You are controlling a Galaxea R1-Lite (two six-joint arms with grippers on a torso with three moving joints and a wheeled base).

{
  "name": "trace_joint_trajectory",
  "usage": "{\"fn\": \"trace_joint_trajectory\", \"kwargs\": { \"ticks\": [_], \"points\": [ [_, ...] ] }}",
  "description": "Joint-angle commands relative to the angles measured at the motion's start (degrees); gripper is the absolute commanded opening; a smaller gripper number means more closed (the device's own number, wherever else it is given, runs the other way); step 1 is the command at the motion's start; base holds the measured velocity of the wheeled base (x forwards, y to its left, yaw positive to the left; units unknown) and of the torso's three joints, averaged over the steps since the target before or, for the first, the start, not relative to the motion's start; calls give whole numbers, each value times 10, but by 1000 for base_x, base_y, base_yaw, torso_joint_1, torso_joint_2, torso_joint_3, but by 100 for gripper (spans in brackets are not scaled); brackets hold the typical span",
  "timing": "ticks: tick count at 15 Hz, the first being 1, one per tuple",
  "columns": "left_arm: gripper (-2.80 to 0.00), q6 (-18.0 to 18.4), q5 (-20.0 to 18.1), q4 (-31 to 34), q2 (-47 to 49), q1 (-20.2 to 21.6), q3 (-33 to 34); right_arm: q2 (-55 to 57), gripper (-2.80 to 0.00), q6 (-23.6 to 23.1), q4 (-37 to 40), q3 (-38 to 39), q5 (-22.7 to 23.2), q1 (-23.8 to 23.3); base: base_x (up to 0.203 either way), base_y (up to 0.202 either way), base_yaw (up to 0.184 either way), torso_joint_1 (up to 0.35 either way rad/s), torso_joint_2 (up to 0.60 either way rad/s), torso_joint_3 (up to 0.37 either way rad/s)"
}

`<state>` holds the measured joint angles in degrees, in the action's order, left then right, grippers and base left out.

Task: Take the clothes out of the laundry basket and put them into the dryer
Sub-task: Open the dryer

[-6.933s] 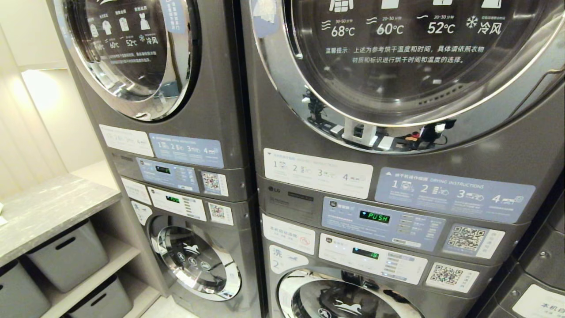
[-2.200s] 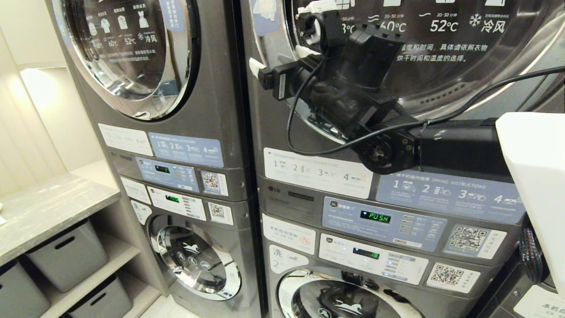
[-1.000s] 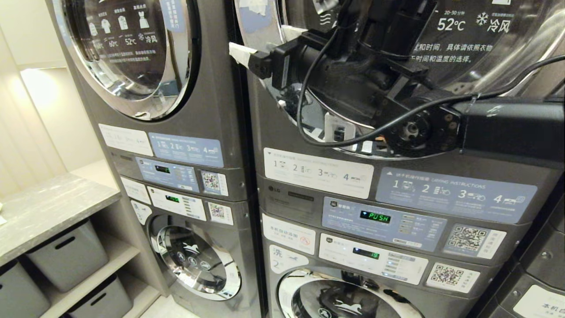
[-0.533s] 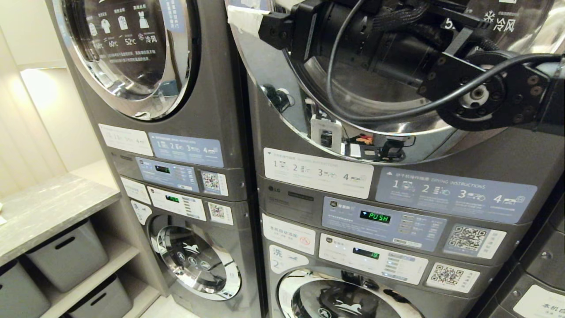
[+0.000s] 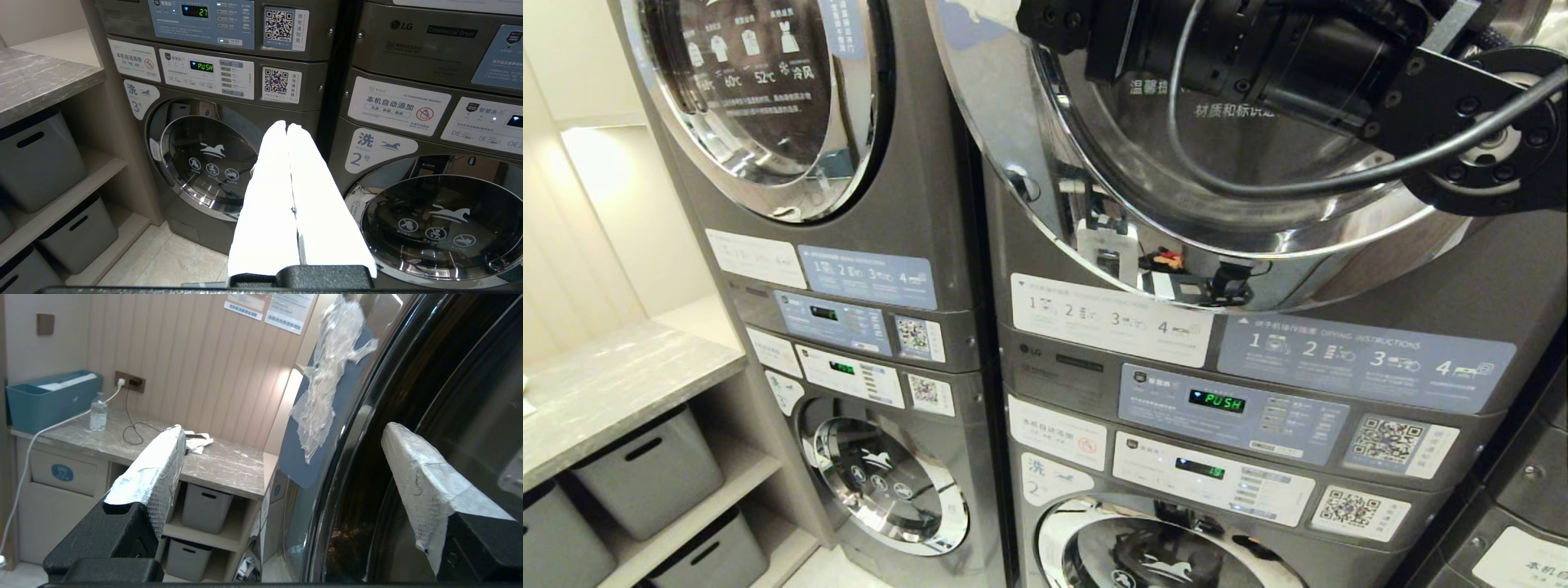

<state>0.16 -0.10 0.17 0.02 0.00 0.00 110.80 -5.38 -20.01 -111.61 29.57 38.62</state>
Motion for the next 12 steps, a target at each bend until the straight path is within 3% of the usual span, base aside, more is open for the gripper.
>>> {"fn": "trace_joint_trajectory", "kwargs": {
  "ticks": [1, 8, 12],
  "points": [
    [-280, 0, 0, 0, 0, 0, 0, -2, 0, -1, -1, 6, 2, 2, 0, 0, 0, 0, 0, 0],
    [-280, 1, 0, 0, 0, 0, 0, -19, 0, 0, -1, 18, 85, 15, 0, 0, 0, 0, 0, 0],
    [-280, 1, 1, 0, 0, 0, 0, -82, 0, 5, -1, 109, 126, 15, 0, 0, 0, 0, 0, 0]
  ]
}}
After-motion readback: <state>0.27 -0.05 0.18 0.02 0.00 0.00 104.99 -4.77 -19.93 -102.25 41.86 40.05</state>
